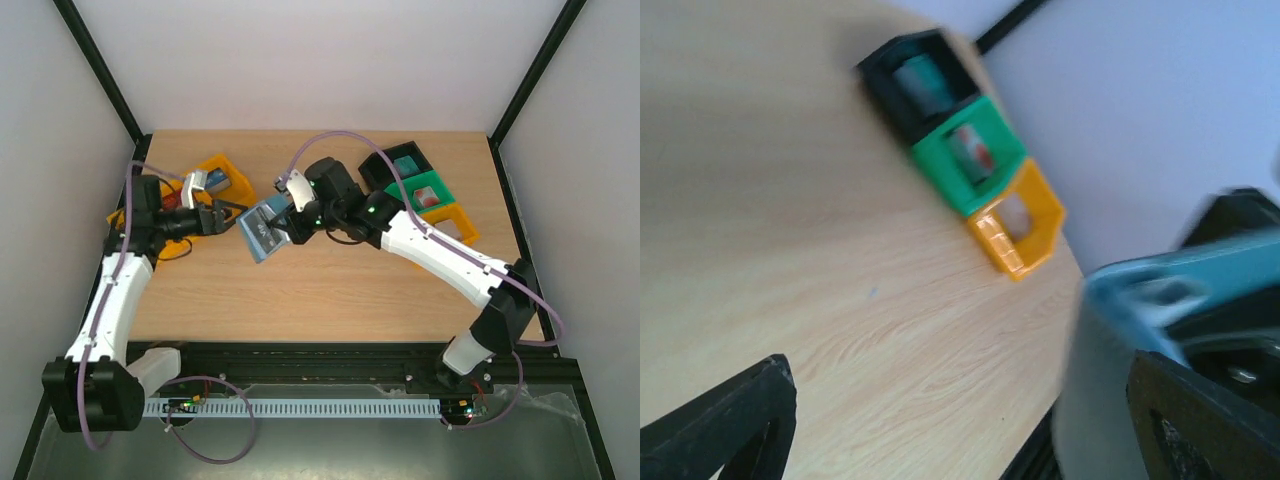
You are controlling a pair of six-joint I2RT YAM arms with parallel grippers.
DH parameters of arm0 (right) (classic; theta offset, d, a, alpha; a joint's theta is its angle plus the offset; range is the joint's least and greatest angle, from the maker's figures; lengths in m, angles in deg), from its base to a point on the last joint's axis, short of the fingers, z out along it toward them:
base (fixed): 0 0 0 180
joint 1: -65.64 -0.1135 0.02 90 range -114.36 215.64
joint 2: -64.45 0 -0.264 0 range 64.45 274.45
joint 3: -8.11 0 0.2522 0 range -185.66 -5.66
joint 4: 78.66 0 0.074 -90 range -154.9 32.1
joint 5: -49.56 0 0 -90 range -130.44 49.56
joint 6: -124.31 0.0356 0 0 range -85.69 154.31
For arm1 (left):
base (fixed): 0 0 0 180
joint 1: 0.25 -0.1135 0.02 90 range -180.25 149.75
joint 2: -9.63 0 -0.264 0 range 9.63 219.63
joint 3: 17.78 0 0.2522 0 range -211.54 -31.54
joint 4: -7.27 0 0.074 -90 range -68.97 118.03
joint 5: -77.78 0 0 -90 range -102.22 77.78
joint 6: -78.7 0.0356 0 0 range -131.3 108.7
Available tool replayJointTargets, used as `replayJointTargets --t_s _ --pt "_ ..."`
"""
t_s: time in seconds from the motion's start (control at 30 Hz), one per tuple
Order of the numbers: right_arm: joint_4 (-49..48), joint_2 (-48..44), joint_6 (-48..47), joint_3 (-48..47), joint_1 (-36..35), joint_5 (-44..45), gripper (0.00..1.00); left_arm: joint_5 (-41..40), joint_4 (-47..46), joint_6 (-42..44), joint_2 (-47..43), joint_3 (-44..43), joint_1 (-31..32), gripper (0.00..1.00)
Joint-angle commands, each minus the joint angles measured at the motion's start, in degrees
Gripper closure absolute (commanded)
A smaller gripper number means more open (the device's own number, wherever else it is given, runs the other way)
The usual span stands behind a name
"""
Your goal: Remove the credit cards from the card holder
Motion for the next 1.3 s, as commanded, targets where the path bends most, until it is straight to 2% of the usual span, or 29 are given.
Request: replayJointTargets --t_s 0.0,0.07,0.17,0.4,0.57,0.63,0.7,0.77,0.97,1.07,1.13,1.27 --pt "2.86 -3.83 -3.23 -3.98 -0.49 -2.53 0.98 11.88 22.44 27.74 -1.86 -11.07 0.11 0.09" --pt "3.46 -4.89 -4.1 -4.85 -0.49 -2.15 0.98 15.8 22.96 30.01 -2.8 -11.17 -0.45 0.09" --pt "4.85 -6.4 -5.11 -5.4 -0.44 0.56 0.98 17.69 16.73 26.5 -6.05 -7.69 -2.0 0.09" --pt "8.16 -8.58 -6.7 -7.43 -0.4 8.62 0.98 14.68 -11.41 9.21 -15.75 -0.91 -3.99 0.08" --pt "12.33 -7.91 -7.52 -10.43 -0.38 14.68 0.98 16.82 -11.64 9.44 -16.06 -3.17 -5.35 0.08" --pt "12.13 -8.12 -8.11 -10.88 -0.4 12.3 0.98 11.51 -15.23 6.75 -17.97 -0.28 -3.32 0.07" --pt "10.76 -8.39 -8.53 -10.81 -0.36 8.74 0.98 2.31 -17.01 6.01 -20.24 3.04 1.26 0.05" --pt "9.11 -8.49 -8.41 -10.66 -0.44 5.4 0.98 -2.42 -21.03 3.54 -21.58 6.6 5.53 0.02" --pt "6.4 -8.85 -8.38 -9.96 -0.42 -1.47 0.98 -6.44 -36.03 -12.11 -20.82 12.24 8.59 0.01" --pt "4.3 -9.77 -8.57 -8.23 -0.45 -5.0 0.98 -6.67 -39.82 -17.37 -20.34 14.75 10.52 0.01" --pt "3.01 -10.19 -8.77 -7.11 -0.48 -7.12 0.98 -6.27 -40.68 -17.17 -20.18 15.36 11.98 0.05" --pt "2.33 -10.16 -9.52 -6.92 -0.49 -10.72 0.98 -3.7 -43.68 -18.67 -20.01 16.1 12.97 0.32"
